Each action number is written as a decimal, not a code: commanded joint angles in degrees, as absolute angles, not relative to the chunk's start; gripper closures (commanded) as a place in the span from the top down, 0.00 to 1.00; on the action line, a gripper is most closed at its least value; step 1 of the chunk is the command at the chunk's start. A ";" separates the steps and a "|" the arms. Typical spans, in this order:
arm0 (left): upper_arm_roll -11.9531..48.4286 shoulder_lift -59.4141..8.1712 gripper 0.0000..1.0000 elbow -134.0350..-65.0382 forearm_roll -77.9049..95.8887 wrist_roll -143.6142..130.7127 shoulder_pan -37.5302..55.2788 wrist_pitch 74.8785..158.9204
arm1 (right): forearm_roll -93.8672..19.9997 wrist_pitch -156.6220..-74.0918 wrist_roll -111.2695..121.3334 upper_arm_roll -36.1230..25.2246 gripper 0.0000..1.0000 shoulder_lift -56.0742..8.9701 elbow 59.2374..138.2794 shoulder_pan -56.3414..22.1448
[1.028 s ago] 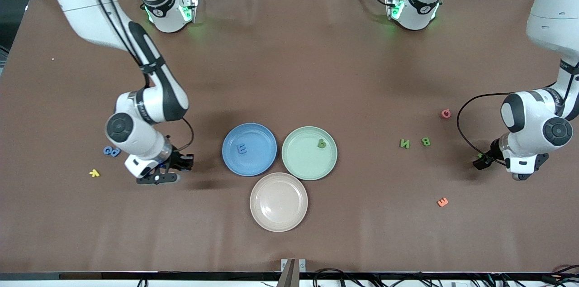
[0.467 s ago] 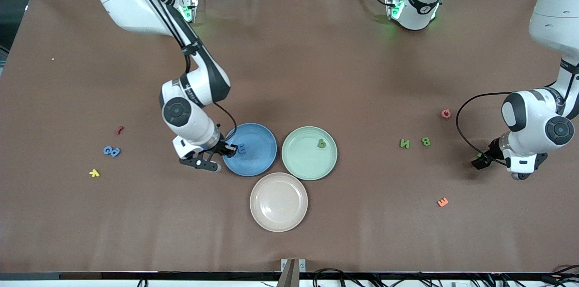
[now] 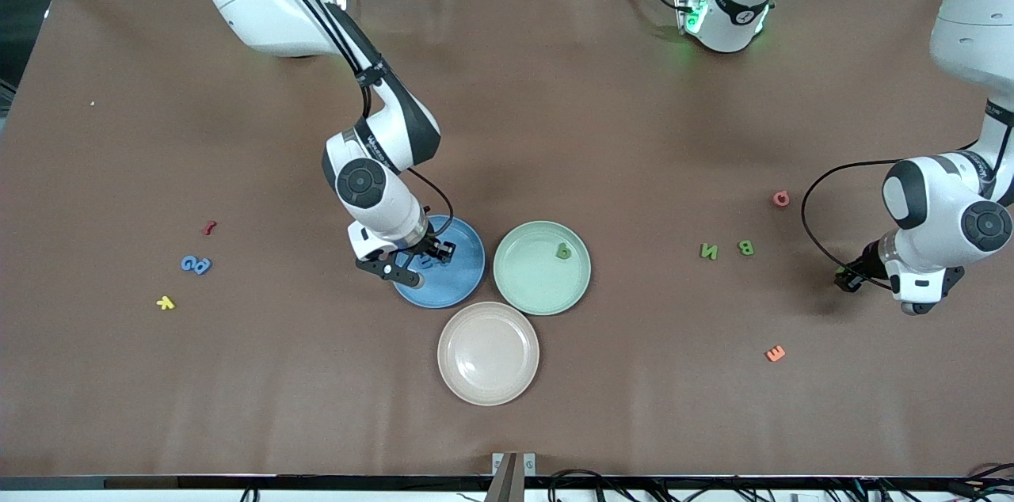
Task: Sort letters by color into matching plates
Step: 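Drop the x in the blue plate while the left gripper grasps green letter, then drop the green letter in the green plate while the right gripper grasps blue g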
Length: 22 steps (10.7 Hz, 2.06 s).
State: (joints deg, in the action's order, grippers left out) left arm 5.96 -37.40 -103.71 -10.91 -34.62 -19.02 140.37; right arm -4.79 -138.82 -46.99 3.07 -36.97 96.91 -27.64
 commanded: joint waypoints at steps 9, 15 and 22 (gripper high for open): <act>16.60 -35.24 0.00 -101.43 -9.84 -37.69 -18.19 140.71 | -4.83 -124.89 7.22 -0.79 1.00 -31.38 97.64 -12.06; 23.47 -35.94 0.00 -99.58 -9.84 -52.44 -13.21 140.80 | -0.70 -132.07 34.67 -0.09 1.00 -30.41 103.52 3.66; 23.12 -38.49 0.00 -93.96 -10.28 -75.74 1.92 140.80 | -0.70 -141.05 59.20 0.09 1.00 -28.83 111.70 13.09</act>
State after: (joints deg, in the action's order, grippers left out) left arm 23.77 -36.76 -97.31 -10.83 -71.25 -0.81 140.80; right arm -1.64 -138.69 52.26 -1.25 -31.26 108.06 10.70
